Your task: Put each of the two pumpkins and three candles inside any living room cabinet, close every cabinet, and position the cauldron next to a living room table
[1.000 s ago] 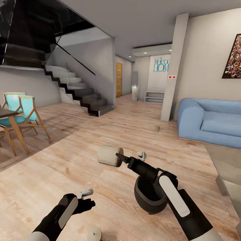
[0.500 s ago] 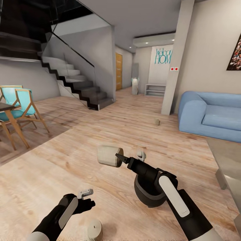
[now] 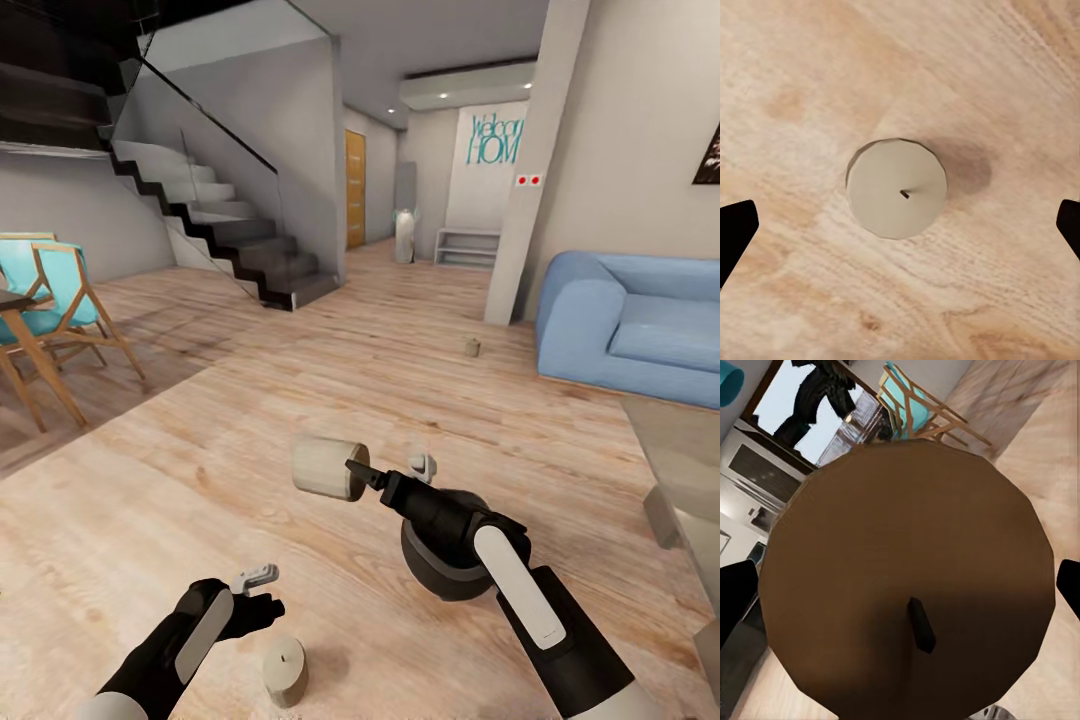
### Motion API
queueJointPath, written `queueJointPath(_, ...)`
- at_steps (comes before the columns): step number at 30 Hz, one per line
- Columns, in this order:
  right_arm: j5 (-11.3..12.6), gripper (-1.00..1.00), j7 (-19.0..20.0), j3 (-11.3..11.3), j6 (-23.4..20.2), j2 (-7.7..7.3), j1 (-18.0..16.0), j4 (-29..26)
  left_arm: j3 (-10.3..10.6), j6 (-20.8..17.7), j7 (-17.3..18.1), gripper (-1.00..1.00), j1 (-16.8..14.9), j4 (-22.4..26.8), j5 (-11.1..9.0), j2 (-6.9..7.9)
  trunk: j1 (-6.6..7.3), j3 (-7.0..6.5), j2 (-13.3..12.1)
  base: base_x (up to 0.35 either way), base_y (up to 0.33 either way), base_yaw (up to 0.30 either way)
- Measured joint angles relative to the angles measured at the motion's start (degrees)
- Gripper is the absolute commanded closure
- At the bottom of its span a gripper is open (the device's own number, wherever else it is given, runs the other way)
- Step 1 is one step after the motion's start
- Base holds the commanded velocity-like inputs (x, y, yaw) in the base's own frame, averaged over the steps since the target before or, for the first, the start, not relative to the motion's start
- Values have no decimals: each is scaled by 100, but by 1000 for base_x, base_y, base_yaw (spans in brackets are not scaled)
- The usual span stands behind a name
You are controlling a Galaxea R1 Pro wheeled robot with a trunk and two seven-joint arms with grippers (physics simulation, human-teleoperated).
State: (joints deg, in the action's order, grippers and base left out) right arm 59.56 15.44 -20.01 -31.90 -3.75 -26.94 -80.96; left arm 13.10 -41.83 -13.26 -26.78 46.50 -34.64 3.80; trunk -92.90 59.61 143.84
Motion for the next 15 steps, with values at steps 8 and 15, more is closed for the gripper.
queueJointPath(8, -1, 100, 0, 0, 0, 0, 0, 4, 6, 167, 0, -100, 0, 0, -6, 0, -21, 177, 11, 0, 0, 0)
queueJointPath(15, -1, 100, 0, 0, 0, 0, 0, 4, 17, 193, 0, -100, 0, -6, -9, -2, -39, 333, 20, 0, 0, 0)
